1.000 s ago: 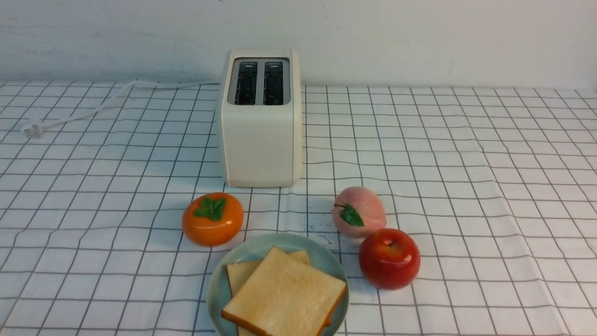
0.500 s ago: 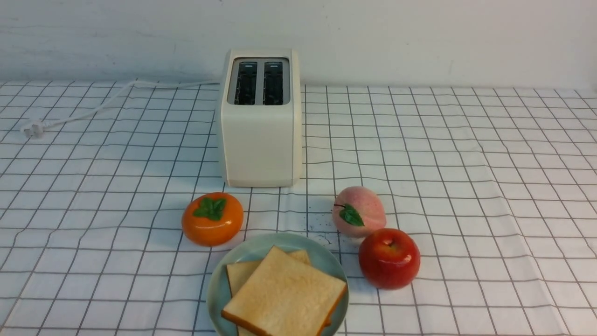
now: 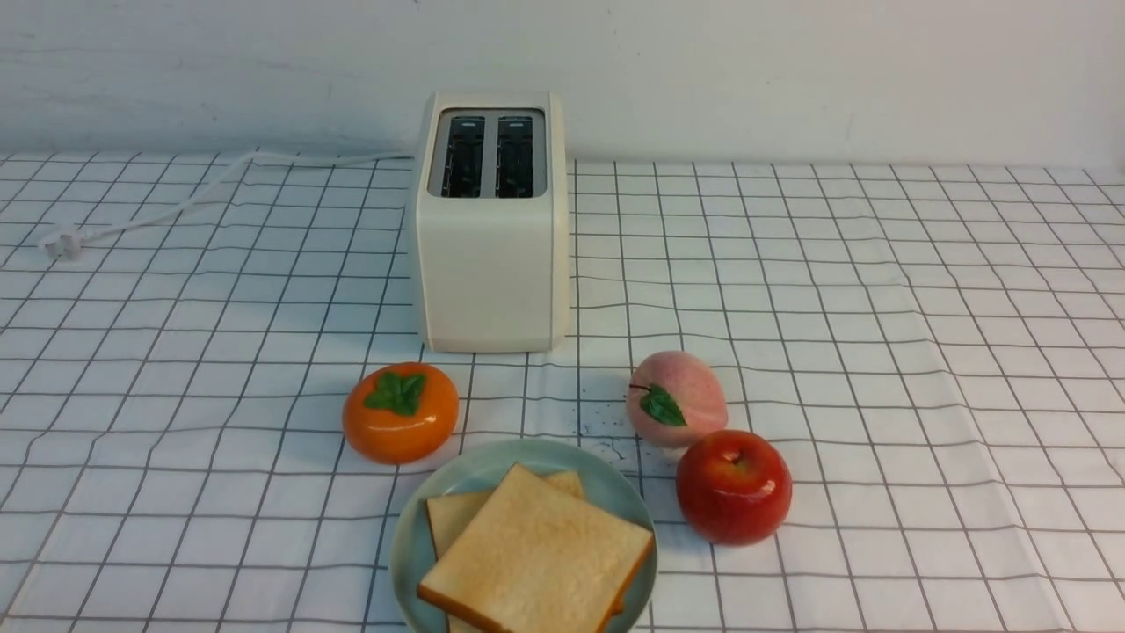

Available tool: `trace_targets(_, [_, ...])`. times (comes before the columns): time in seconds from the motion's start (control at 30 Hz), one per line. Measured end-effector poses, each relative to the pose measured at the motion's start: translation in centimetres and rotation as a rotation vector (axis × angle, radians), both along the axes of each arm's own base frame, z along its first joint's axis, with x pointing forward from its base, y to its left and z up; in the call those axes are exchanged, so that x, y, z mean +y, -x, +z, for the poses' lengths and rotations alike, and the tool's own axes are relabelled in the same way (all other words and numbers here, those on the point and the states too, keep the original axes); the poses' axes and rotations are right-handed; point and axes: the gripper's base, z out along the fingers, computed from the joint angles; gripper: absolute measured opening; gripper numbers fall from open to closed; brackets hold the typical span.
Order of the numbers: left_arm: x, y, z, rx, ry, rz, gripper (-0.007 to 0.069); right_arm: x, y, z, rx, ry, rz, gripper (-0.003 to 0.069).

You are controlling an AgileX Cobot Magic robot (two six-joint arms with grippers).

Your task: Take toasted bread from bread machine on white checkered table place on plate.

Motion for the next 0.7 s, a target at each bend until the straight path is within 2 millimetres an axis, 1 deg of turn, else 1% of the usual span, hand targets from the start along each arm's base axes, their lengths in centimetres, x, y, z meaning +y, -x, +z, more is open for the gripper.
trace_targets(0.13, [0.2,0.0,0.0,-0.012,-0.036,0.010,0.0005,0.0,0.0,0.0,0.000,0.000,0.000,0.0000])
trace_targets(0.23, [0.3,0.0,0.2,-0.031,-0.005,0.030,0.0000,0.0,0.0,0.0,0.000,0.000,0.000,0.0001])
trace_targets(0.27, [0.4,0.0,0.4,-0.055,0.012,0.045,-0.0013,0.0,0.0,0.0,0.000,0.000,0.000,0.0002])
trace_targets(0.37, [0.7,0.2,0.6,-0.094,0.014,0.070,-0.0013,0.0,0.0,0.0,0.000,0.000,0.000,0.0004])
trace_targets(0.47, [1.0,0.0,-0.3,-0.098,-0.024,0.094,-0.0013,0.0,0.0,0.0,0.000,0.000,0.000,0.0007])
trace_targets(0.53, [1.0,-0.3,-1.9,-0.067,-0.033,0.109,-0.0013,0.0,0.0,0.0,0.001,0.000,0.000,0.0011])
trace_targets(0.57, [1.0,-0.5,-2.9,-0.048,-0.018,0.116,-0.0013,0.0,0.0,0.0,0.001,-0.001,0.000,0.0013])
trace_targets(0.6, [1.0,-0.5,-3.2,-0.039,-0.017,0.117,-0.0013,0.0,0.0,0.0,0.001,0.000,0.000,0.0013])
trace_targets(0.63, [1.0,-0.5,-4.0,-0.007,0.008,0.127,-0.0013,0.0,0.0,0.0,0.001,-0.002,0.000,0.0014])
trace_targets(0.7, [1.0,-0.5,-4.4,0.018,0.041,0.140,-0.0013,0.0,0.0,0.0,0.002,-0.003,0.000,0.0015])
